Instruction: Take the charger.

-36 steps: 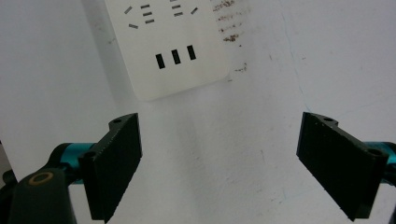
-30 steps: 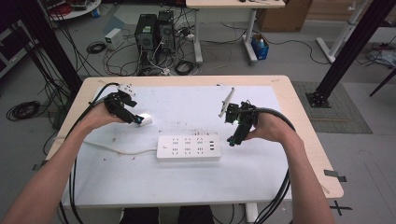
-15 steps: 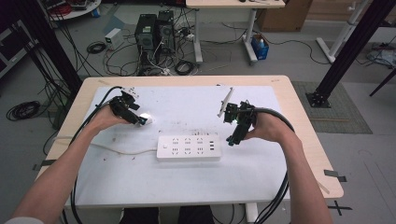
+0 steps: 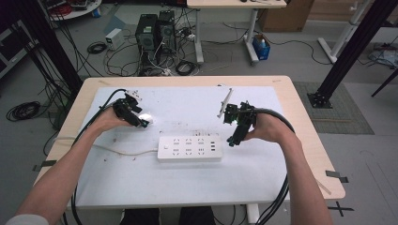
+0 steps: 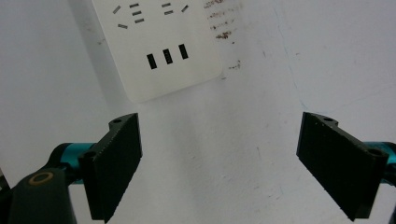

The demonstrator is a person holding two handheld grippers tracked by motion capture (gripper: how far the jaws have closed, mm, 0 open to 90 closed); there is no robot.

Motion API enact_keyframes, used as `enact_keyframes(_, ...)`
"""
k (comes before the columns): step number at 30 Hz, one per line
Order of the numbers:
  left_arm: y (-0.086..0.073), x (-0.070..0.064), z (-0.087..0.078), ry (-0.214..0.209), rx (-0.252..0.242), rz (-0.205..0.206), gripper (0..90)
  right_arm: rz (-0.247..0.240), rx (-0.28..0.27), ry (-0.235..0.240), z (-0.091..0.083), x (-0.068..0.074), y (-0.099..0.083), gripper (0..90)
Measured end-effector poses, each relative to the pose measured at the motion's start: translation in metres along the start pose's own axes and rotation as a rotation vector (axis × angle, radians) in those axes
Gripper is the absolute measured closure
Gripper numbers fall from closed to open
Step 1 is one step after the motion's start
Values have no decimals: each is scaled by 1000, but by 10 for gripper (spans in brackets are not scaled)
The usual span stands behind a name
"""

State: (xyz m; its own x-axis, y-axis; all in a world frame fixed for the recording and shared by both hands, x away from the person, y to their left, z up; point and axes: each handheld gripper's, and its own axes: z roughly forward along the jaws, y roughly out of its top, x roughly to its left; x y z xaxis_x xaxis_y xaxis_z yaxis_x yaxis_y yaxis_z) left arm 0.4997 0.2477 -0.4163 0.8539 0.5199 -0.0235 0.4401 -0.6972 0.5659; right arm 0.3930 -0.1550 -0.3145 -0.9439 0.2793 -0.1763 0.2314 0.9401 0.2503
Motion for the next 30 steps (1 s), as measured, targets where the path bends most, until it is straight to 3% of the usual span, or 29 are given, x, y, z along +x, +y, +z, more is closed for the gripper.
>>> enact_keyframes(14, -2, 2, 4, -15, 23, 26, 222, 4, 10, -3, 1, 0, 1, 136)
enact_keyframes(30, -3, 2, 10, -19, 38, 55, 365, 4, 8, -9, 0, 1, 0, 136)
